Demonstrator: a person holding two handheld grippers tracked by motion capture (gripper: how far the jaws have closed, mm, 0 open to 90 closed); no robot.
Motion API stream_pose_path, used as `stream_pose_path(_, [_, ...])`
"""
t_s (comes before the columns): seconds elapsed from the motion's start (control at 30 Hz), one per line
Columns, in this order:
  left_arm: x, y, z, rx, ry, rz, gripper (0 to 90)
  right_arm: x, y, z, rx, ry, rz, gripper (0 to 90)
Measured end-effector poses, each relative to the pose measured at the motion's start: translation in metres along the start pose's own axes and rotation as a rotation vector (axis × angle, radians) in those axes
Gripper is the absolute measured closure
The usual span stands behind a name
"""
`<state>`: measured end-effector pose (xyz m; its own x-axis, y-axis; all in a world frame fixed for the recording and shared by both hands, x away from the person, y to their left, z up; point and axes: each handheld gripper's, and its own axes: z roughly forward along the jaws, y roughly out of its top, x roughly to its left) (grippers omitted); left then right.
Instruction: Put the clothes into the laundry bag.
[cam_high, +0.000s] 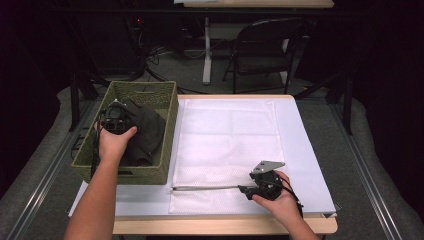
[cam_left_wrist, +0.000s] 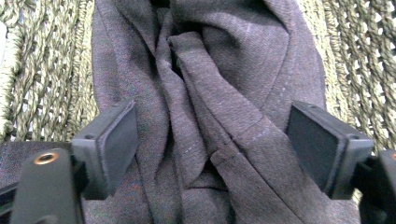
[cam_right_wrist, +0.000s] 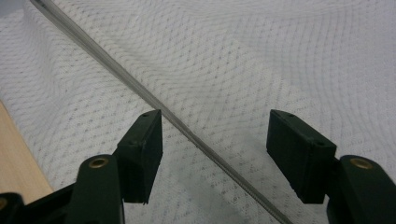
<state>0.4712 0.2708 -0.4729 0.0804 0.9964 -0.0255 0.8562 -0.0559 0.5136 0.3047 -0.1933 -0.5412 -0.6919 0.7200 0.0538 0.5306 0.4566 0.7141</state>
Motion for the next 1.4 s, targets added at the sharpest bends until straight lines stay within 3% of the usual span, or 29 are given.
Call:
stream_pose_path(0.23, [0.002, 0.000, 0.005, 0.006, 0.021, -0.002, 10.1, 0.001, 0.000, 0.000, 0.001, 0.001, -0.004, 36.2])
stream_pose_path(0.33, [0.005, 0.000, 0.009, 0.002, 0.045, 0.007, 0.0, 0.000, 0.000, 0.000, 0.000, 0.002, -0.004, 36.1])
stream_pose_path(0.47, [0.010, -0.001, 0.011, 0.012, 0.015, -0.019, 0.0, 0.000, 0.000, 0.000, 0.001, 0.003, -0.003, 36.2])
stream_pose_path(0.83, [0.013, -0.003, 0.019, -0.009, -0.022, -0.021, 0.0, 0.001, 0.000, 0.000, 0.001, 0.003, -0.004, 36.2])
stream_pose_path(1.0, [0.012, -0.002, 0.022, 0.016, -0.047, -0.063, 0.2, 0.001, 0.000, 0.001, 0.000, 0.005, -0.004, 36.1])
stream_pose_path(1.4, [0.003, 0.004, 0.031, 0.047, -0.020, -0.068, 0.0, 0.002, 0.000, 0.001, -0.002, 0.005, -0.012, 36.1])
